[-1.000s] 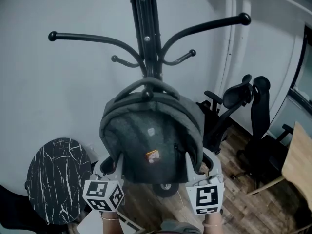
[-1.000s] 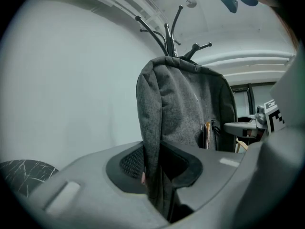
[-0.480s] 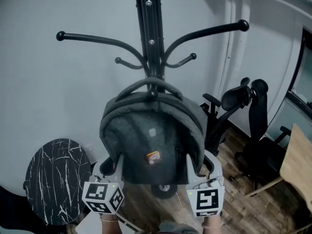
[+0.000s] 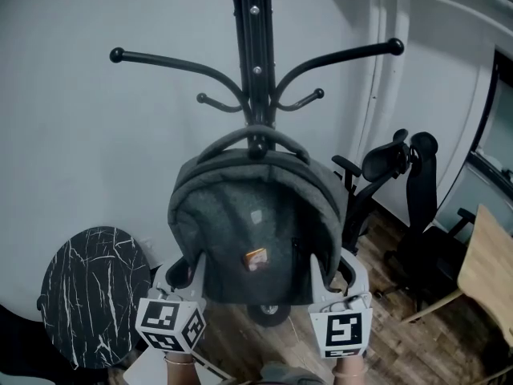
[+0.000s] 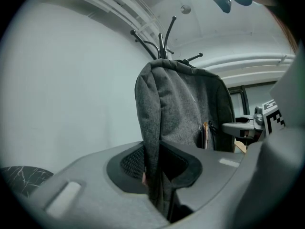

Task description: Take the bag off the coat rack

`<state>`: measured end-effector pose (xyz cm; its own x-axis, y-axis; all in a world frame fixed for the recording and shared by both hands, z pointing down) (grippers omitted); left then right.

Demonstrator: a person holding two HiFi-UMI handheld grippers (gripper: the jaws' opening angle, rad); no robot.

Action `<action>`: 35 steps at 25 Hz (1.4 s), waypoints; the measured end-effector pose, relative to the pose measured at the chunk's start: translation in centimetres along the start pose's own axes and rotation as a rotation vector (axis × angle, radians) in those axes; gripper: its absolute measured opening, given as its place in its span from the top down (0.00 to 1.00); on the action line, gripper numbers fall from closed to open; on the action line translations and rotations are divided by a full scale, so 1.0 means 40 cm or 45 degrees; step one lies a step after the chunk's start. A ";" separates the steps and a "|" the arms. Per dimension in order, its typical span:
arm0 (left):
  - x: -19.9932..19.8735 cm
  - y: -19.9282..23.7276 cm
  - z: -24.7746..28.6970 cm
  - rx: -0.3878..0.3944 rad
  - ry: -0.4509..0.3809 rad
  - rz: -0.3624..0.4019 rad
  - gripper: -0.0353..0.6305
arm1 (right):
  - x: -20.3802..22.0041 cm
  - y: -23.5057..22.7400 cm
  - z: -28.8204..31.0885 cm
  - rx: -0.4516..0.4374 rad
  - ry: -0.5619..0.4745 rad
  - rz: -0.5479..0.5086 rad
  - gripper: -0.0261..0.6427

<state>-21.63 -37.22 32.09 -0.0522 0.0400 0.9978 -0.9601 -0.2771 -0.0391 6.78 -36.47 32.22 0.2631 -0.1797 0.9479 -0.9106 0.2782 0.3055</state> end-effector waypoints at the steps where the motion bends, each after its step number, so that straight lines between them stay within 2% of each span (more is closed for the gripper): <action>1: -0.001 0.000 -0.003 0.004 0.002 0.000 0.84 | -0.002 0.001 -0.003 0.002 0.001 -0.001 0.80; 24: -0.018 -0.023 -0.130 0.041 -0.049 0.010 0.84 | -0.050 0.046 -0.132 0.044 0.002 -0.007 0.80; 29: 0.003 -0.027 -0.197 0.044 -0.079 0.021 0.84 | -0.045 0.085 -0.188 0.057 -0.017 -0.010 0.80; 35: 0.005 -0.036 -0.230 0.046 -0.068 0.021 0.85 | -0.050 0.096 -0.212 0.052 0.017 -0.023 0.80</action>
<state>-22.80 -28.01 31.85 -0.0520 -0.0157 0.9985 -0.9487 -0.3115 -0.0543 5.48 -27.03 32.28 0.2835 -0.1717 0.9435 -0.9179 0.2364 0.3188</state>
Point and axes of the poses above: the fingertips, and each gripper's own axes: z forward along the fingers, y to its left, x out of its underside, the point moved 9 cm from there along -z, backward along the fingers, and after that the axes turned 1 degree about -x, right-handed, at the moved point
